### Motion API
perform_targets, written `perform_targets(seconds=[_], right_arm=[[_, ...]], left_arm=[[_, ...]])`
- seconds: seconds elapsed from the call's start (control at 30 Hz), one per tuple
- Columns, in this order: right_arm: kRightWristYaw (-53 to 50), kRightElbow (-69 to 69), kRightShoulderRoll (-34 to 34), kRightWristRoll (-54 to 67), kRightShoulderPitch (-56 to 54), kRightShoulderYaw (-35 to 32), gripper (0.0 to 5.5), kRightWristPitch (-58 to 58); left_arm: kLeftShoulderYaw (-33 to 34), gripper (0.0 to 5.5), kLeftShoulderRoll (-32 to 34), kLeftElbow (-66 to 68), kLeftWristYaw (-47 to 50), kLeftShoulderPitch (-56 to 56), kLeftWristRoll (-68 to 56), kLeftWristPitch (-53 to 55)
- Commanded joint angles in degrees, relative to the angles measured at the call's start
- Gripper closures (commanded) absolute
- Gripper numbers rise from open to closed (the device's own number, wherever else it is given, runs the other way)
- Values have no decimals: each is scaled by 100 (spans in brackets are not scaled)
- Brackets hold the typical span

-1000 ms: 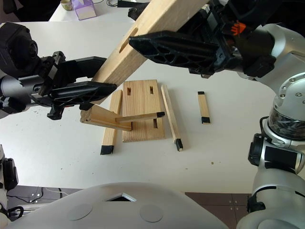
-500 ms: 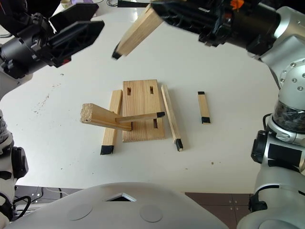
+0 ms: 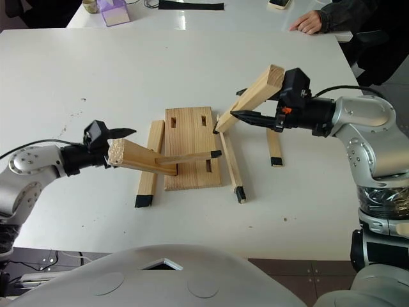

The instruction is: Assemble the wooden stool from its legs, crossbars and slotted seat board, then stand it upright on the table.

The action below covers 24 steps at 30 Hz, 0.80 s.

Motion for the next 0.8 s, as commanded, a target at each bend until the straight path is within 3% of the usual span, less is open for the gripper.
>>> perform_targets(seconds=[0.03,0.3,0.5,0.8], right_arm=[[246,328,-180,-318,155,-83,349,-358],[544,679,-331,-642,187,-84,349,-684],[509,172,-169,-630,366,159,349,-609],[465,-637,-214,-148,922,-72,349,-117]], left_arm=[[-192,188,11,81,-66,250,612,-371],[-281,188,-145,131,-115,413,978,-507],[-492,188,-377,509,113,188,1522,-456],[-551,188,-193,1166,105,7,2149,-622]])
